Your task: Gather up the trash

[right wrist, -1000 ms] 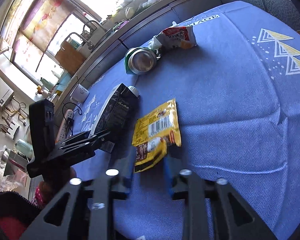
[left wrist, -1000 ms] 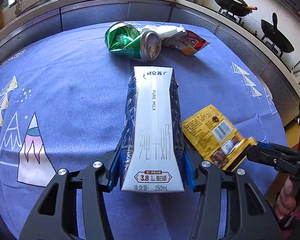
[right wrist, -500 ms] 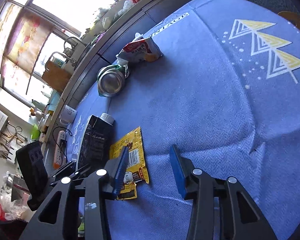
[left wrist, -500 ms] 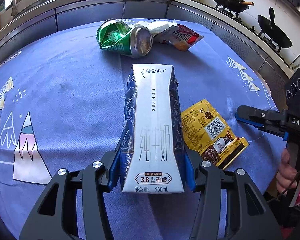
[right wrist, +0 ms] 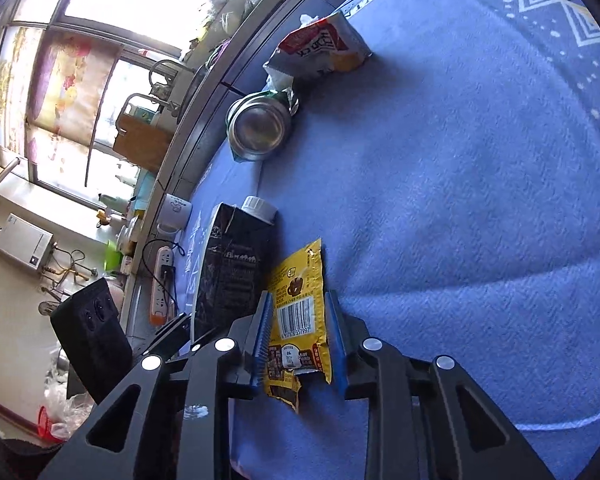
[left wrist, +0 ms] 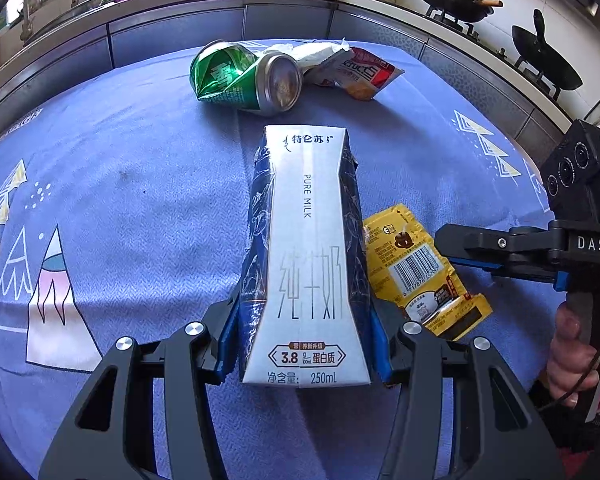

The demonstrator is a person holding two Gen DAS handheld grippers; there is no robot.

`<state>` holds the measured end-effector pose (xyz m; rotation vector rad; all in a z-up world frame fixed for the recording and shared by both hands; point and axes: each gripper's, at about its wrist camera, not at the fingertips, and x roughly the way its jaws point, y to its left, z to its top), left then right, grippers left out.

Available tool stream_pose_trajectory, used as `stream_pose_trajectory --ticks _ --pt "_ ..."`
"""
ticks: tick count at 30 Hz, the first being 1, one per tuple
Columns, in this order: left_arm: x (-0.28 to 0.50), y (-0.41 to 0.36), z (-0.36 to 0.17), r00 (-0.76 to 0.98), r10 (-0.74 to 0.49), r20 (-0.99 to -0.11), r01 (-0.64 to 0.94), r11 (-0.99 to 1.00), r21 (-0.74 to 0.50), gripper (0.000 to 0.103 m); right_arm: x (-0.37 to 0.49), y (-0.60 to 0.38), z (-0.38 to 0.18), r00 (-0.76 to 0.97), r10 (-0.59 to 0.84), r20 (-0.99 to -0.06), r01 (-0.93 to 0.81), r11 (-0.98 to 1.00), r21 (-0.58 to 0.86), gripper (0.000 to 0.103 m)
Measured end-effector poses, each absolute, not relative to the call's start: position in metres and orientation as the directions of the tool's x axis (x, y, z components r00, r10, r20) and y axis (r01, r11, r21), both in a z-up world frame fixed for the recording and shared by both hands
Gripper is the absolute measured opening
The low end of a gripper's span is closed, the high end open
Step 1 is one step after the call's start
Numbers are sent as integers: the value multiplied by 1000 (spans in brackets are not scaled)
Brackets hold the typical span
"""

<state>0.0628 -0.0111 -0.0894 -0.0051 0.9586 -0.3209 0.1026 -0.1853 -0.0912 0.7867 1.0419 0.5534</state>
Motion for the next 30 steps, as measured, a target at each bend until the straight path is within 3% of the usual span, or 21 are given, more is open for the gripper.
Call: stream_pose_trajectory --ticks 6,9,21,30 --pt "62 -11 -89 537 -270 -799 267 953 -142 50 104 -177 -98 377 824 -423 -33 469 883 20" --pt "62 -11 -89 536 -273 -799 269 952 -145 50 105 -167 -98 358 806 -471 -42 518 854 2" --pt "71 -23 -67 519 -353 -778 327 923 -201 50 97 -217 -69 520 690 -503 -34 606 795 2" --pt "122 -151 -28 417 -472 -777 582 795 -171 50 76 -337 -51 738 469 -485 92 642 761 2"
